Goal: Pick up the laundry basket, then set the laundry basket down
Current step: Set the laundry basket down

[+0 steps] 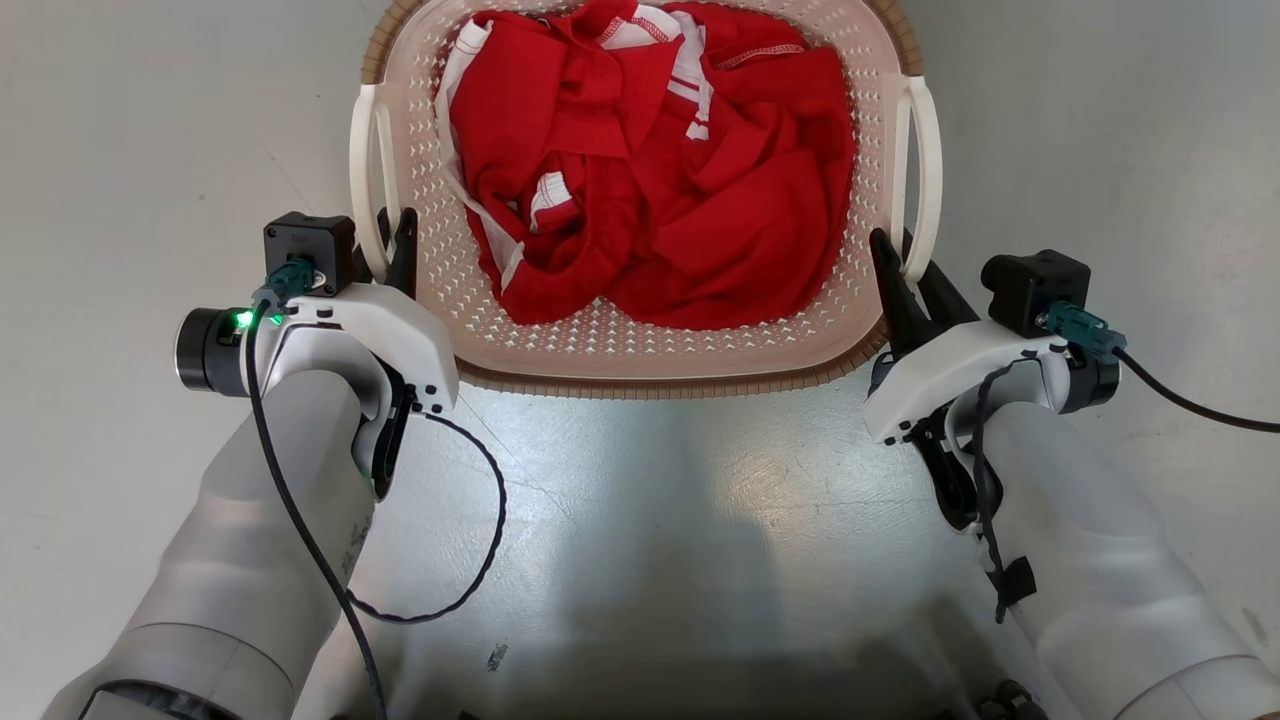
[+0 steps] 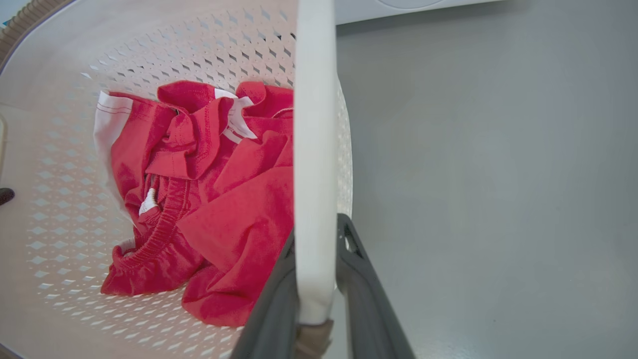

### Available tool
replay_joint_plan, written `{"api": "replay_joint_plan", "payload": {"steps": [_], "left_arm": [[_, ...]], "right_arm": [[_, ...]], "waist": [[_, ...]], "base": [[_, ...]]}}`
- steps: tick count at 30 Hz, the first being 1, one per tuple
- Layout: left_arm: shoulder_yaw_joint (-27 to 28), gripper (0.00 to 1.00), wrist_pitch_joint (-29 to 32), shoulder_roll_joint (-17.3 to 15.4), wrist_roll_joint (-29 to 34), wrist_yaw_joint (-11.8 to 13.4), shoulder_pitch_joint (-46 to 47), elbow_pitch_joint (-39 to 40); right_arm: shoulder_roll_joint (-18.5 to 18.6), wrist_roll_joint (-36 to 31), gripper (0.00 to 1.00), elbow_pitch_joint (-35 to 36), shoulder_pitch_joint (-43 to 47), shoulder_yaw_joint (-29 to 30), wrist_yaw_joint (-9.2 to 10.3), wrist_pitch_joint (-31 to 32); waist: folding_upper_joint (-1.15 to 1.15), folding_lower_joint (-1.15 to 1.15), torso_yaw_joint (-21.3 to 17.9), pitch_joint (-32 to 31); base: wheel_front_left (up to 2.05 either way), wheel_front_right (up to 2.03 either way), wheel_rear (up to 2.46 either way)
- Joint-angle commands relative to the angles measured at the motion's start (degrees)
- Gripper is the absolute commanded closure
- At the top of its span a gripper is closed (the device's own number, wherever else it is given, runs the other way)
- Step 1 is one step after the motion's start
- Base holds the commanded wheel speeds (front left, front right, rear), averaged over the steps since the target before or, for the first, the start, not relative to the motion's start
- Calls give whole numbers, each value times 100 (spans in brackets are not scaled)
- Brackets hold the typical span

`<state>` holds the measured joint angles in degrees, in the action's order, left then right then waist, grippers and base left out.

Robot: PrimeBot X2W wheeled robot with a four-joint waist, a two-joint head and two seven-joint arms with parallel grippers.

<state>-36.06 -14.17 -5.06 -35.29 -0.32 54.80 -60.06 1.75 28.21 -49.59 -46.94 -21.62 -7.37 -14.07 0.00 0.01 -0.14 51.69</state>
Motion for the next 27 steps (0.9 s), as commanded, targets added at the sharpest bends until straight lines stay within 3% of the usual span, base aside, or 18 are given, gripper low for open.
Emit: {"api": "replay_joint_plan", "payload": {"steps": [1,4,5,9,15,18,20,21,24,27], "left_arm": [[136,100,-69,-455,4,157,-7,-60],[129,100,-71,-442,-10,149,-7,-71],[128,100,-71,-435,-15,147,-5,-75],[121,96,-73,-408,-31,147,-3,-82],[116,59,-77,-363,-46,129,-37,-89],[119,52,-79,-341,-48,134,-50,-86],[124,27,-80,-326,-48,140,-57,-79],[124,27,-80,-326,-48,140,-57,-79],[137,0,-81,-308,-43,149,-64,-47],[159,0,-82,-294,-35,154,-88,-5]], "right_arm": [[112,11,93,31,285,-57,-12,-93],[112,-17,85,22,281,-33,-12,-93],[112,-31,79,22,276,-15,-12,-93],[112,-83,72,27,268,46,-12,-93],[112,-150,57,42,282,87,-12,-93],[112,-169,55,48,282,101,-12,-93],[112,-180,54,50,280,119,-12,-93],[112,-180,54,50,280,119,-12,-93],[112,-214,51,48,281,156,-12,-93],[112,-241,49,50,282,181,-12,-93]], "waist": [[0,0,0,-2],[0,0,5,2],[0,0,8,3],[0,0,23,8],[0,0,38,4],[0,0,39,15],[0,0,42,24],[0,0,42,24],[0,0,50,37],[0,0,61,49]], "base": [[0,0,0],[0,0,0],[0,0,0],[0,0,0],[0,0,0],[0,0,0],[0,0,0],[0,0,0],[0,0,0],[0,0,0]]}}
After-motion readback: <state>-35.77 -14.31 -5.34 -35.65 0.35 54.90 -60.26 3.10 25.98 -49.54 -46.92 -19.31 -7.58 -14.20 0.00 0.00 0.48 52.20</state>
